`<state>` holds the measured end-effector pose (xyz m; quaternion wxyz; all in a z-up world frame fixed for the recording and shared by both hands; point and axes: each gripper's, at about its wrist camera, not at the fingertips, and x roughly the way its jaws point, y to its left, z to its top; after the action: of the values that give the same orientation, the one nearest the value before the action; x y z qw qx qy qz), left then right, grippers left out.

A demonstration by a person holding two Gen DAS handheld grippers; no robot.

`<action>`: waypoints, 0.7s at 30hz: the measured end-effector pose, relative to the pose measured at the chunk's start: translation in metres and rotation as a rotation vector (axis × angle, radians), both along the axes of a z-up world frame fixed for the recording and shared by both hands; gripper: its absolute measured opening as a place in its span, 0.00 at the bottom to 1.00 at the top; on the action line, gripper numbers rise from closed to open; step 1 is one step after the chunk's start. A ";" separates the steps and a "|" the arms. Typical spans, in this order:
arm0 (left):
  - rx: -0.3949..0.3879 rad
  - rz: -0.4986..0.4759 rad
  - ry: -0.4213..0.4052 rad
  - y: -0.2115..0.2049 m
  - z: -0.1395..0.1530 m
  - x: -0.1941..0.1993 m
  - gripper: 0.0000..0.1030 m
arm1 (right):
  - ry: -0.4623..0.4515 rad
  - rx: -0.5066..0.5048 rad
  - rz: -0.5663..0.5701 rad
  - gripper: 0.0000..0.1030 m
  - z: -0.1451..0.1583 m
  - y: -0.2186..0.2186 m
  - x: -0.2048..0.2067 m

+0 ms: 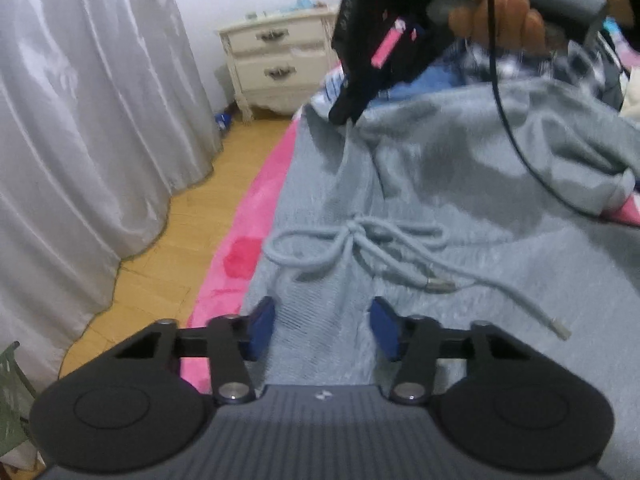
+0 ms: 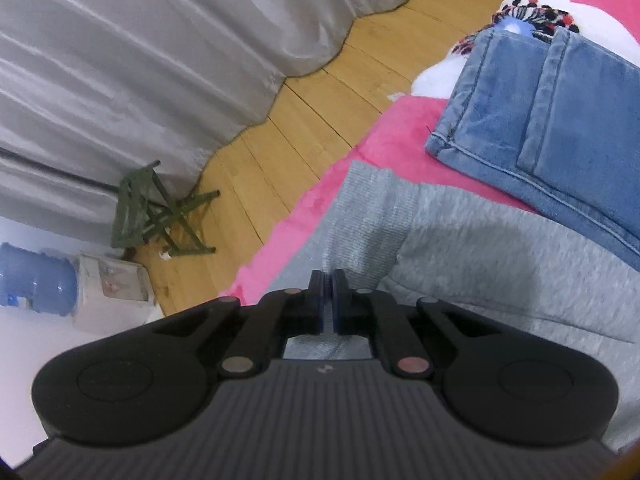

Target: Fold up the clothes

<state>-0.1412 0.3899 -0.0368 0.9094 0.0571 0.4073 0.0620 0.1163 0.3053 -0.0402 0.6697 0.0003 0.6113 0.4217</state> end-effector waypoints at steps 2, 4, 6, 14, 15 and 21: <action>-0.018 0.041 -0.025 -0.001 0.005 -0.007 0.31 | 0.005 0.060 0.002 0.02 0.002 -0.007 -0.003; -0.044 0.082 -0.044 -0.002 0.011 -0.012 0.25 | -0.003 0.116 0.012 0.02 0.006 -0.010 -0.006; -0.071 0.128 -0.082 0.000 0.020 -0.018 0.23 | -0.011 0.166 0.018 0.02 0.013 -0.009 -0.007; -0.093 0.215 -0.070 0.020 0.019 -0.025 0.23 | -0.019 0.250 0.034 0.02 0.011 0.016 -0.010; -0.081 0.215 -0.048 0.021 0.012 -0.022 0.24 | -0.032 0.237 0.038 0.02 0.000 0.021 -0.012; -0.060 0.199 -0.012 0.030 -0.004 -0.023 0.31 | 0.083 0.191 -0.036 0.04 -0.060 0.026 0.005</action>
<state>-0.1645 0.4201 -0.0407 0.9024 -0.0112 0.4071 0.1404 0.1216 0.3311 -0.1000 0.6481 0.0926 0.5955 0.4656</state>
